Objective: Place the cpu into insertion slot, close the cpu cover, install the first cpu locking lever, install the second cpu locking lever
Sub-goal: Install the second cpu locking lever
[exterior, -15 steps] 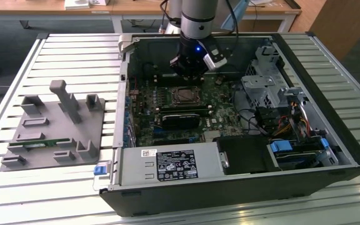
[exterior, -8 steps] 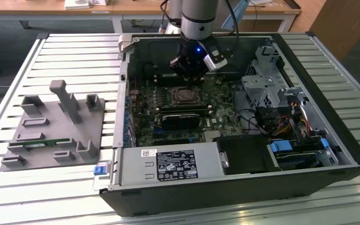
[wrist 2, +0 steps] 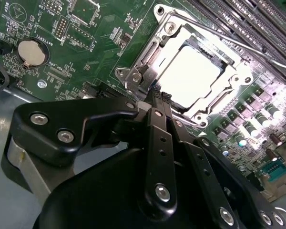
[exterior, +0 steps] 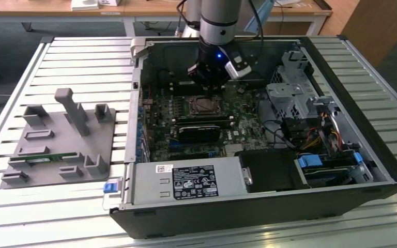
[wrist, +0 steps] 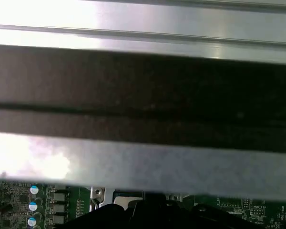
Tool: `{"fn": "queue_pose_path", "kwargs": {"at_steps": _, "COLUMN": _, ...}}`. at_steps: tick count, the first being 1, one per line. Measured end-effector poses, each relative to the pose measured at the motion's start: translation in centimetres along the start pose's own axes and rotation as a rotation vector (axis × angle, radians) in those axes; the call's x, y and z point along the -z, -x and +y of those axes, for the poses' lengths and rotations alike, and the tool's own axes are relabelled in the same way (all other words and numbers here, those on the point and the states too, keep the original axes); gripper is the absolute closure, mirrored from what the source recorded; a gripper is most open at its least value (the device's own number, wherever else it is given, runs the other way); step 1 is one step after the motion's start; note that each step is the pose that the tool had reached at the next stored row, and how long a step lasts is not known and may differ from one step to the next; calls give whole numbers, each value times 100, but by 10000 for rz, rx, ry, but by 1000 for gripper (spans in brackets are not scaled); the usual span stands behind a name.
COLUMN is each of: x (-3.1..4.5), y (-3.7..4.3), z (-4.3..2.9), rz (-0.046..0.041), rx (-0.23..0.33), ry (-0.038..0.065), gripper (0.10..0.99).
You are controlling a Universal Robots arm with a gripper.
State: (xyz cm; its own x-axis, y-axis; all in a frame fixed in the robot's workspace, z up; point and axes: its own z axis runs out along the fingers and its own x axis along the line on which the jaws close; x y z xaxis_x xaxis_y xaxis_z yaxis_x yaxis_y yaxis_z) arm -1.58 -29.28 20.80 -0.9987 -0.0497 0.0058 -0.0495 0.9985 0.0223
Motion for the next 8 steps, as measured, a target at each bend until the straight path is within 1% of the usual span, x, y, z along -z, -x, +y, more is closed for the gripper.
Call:
{"fn": "queue_pose_path", "kwargs": {"at_steps": 4, "x": 10, "y": -1, "z": -7, "rz": 1, "rx": -1, "ry": -2, "gripper": 980}}
{"fn": "queue_pose_path", "kwargs": {"at_steps": 8, "x": 90, "y": -1, "z": -6, "rz": 0, "rx": 0, "ry": 1, "gripper": 980}}
